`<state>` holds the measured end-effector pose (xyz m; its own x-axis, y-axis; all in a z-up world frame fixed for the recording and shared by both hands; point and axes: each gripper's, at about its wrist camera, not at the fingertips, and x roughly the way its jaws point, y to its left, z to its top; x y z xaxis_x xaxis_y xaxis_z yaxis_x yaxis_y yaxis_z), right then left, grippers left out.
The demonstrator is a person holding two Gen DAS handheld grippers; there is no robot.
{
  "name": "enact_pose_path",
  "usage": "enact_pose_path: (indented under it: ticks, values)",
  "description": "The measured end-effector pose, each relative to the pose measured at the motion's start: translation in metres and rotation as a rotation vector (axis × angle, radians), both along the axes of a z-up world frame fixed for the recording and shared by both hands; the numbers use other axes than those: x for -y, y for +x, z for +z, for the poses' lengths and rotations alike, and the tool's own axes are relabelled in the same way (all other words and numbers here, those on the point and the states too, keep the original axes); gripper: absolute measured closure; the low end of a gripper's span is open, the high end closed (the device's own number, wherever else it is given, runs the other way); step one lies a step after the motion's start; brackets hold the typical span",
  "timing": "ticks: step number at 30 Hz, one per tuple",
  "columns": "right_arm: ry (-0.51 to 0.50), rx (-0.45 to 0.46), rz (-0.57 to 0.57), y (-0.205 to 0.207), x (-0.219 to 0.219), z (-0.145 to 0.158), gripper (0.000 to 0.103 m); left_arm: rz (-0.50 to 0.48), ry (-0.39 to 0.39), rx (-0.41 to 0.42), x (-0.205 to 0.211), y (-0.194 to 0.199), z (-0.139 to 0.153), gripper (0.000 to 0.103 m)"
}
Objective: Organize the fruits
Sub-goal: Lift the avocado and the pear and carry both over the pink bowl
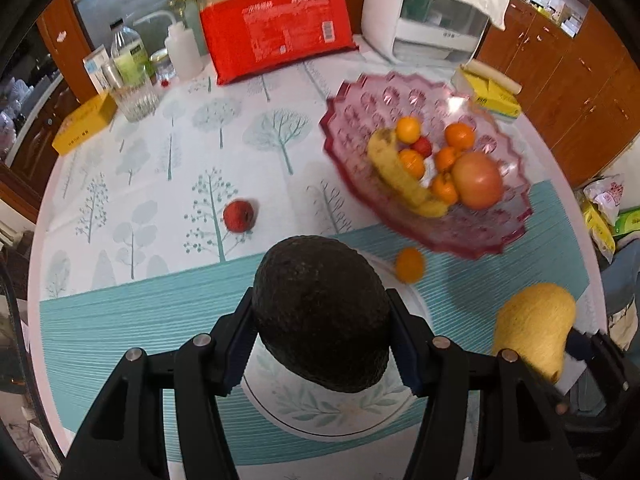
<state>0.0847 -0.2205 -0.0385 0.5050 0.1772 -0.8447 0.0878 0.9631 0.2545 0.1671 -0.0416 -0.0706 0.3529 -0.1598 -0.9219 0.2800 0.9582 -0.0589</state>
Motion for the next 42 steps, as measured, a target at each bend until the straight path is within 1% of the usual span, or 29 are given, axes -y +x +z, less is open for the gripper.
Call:
enact_pose_path:
  ticks: [3, 7, 8, 9, 11, 13, 16, 19, 22, 25, 27, 31, 36, 42]
  values:
    - [-0.030, 0.030, 0.010, 0.005, 0.014, 0.025, 0.034, 0.005, 0.003, 0.031, 0.009, 0.001, 0.022, 0.044]
    - [-0.069, 0.082, 0.032, 0.019, 0.039, 0.072, 0.034, 0.009, 0.005, 0.085, 0.021, 0.007, 0.055, 0.044]
    - [-0.074, 0.094, 0.036, 0.021, 0.044, 0.080, 0.034, 0.007, 0.012, 0.100, 0.025, 0.008, 0.064, 0.044]
    - [-0.088, 0.116, 0.048, 0.025, 0.051, 0.095, 0.034, 0.006, 0.017, 0.111, 0.028, 0.009, 0.070, 0.044]
    - [-0.108, 0.146, 0.062, 0.031, 0.060, 0.114, 0.034, 0.002, 0.031, 0.136, 0.034, 0.011, 0.084, 0.044]
    - [-0.122, 0.188, 0.076, 0.039, 0.070, 0.139, 0.034, -0.001, 0.039, 0.150, 0.039, 0.015, 0.097, 0.044]
    - [-0.124, 0.240, 0.087, 0.051, 0.082, 0.168, 0.034, -0.002, 0.046, 0.167, 0.045, 0.020, 0.116, 0.044]
    - [-0.129, 0.281, 0.094, 0.063, 0.091, 0.189, 0.034, 0.000, 0.074, 0.207, 0.050, 0.028, 0.136, 0.044]
    - [-0.147, 0.306, 0.099, 0.075, 0.096, 0.201, 0.034, 0.004, 0.099, 0.242, 0.054, 0.035, 0.151, 0.044]
    - [-0.152, 0.314, 0.105, 0.089, 0.099, 0.204, 0.034, 0.005, 0.116, 0.266, 0.057, 0.044, 0.162, 0.044]
    - [-0.158, 0.309, 0.106, 0.097, 0.099, 0.202, 0.034, 0.006, 0.123, 0.268, 0.060, 0.050, 0.164, 0.044]
    - [-0.154, 0.275, 0.105, 0.121, 0.100, 0.186, 0.034, 0.002, 0.122, 0.241, 0.069, 0.063, 0.156, 0.044]
    - [-0.147, 0.226, 0.099, 0.149, 0.102, 0.158, 0.034, -0.001, 0.119, 0.208, 0.084, 0.083, 0.127, 0.044]
    - [-0.129, 0.142, 0.092, 0.186, 0.104, 0.105, 0.034, 0.005, 0.110, 0.139, 0.095, 0.112, 0.070, 0.044]
